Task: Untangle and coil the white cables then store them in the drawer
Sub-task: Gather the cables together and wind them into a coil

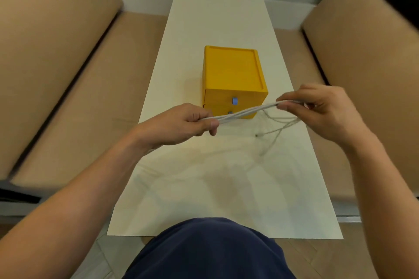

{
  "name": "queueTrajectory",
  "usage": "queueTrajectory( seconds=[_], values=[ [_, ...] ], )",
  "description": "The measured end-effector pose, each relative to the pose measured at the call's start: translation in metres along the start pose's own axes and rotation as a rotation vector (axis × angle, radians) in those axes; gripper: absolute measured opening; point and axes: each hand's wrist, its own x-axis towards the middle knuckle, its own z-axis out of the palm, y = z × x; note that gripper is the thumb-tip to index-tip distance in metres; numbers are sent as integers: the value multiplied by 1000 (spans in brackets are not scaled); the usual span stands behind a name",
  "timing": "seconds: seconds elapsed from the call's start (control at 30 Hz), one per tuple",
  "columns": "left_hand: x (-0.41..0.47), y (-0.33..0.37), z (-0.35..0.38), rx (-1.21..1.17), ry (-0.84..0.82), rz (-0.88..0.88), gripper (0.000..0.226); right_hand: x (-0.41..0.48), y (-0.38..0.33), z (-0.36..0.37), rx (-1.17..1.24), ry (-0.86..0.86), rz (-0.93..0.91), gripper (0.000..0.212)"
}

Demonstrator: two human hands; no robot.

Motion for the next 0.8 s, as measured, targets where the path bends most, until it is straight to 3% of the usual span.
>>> queueTrajectory(
  seconds=[0.07, 0.13, 0.17, 0.23, 0.33, 0.47, 0.6, 0.73, 0.8],
  values=[
    [2, 1, -3, 52, 37, 14, 28, 1, 6, 2, -94, -140, 20, 20],
    [2, -1, -6, 124, 20, 26, 27, -2, 8, 8, -174, -510, 213, 40],
    [1, -3, -6, 167, -2, 33, 27, -4, 6, 14, -155, -613, 262, 53],
    [0, -3, -3, 236, -39, 49, 26, -7, -8, 32, 37, -585, 238, 58],
    [-1, -1, -1, 273, -53, 58, 25, -2, -31, 64, 271, -473, 231, 34],
    [-5, -4, -2, 317, -73, 58, 25, 4, -38, 78, 447, -470, 278, 13],
    [-6, -7, -2, 310, -71, 33, 23, 8, -40, 77, 364, -431, 219, 6],
    [-6, -6, -7, 280, -68, 26, 23, 10, -41, 73, 327, -595, 226, 25],
    [-7, -6, -8, 271, -75, 22, 23, 10, -40, 71, 258, -582, 192, 18]
  ],
)
